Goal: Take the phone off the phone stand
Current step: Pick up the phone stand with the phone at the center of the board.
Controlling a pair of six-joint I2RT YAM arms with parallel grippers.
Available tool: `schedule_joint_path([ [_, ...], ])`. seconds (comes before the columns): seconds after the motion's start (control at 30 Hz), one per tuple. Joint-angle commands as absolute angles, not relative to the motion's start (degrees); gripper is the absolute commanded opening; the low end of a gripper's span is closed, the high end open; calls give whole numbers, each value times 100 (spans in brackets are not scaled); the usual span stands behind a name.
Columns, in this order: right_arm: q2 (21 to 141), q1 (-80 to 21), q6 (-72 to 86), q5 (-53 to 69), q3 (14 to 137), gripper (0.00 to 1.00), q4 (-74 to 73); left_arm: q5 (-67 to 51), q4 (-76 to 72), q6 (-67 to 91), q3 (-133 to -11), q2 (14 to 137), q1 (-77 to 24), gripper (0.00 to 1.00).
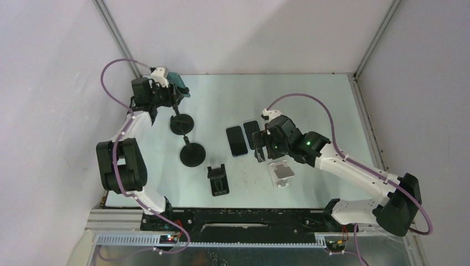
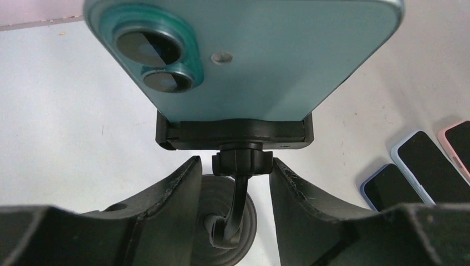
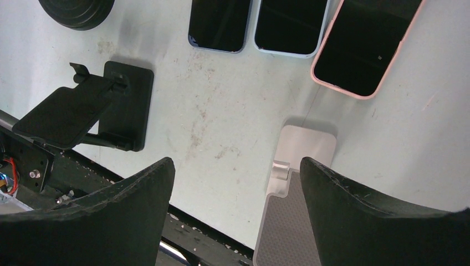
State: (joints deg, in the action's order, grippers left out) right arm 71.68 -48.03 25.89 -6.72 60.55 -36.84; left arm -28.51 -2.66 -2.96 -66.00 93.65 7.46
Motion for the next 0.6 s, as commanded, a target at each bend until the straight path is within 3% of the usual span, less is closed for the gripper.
schedule_joint_path([
  [0.0,7015,-4779,2596,-743,6045,86,-3610,-3042,-591,-199,-6826,9387,687,52],
  [0.17,6999,-4773,2587,-772,6044,86,-3637,-3073,-606,-182,-6838,9398,677,44],
  [0.33,6953,-4777,2593,-803,6039,86,-3656,-2982,-628,-222,-6789,9309,645,16],
  [0.5,6867,-4766,2603,-857,6046,86,-3654,-2980,-589,-274,-6834,9192,632,1],
  [0.57,6821,-4752,2661,-975,6047,86,-3669,-3066,-614,-281,-6860,9126,621,0],
])
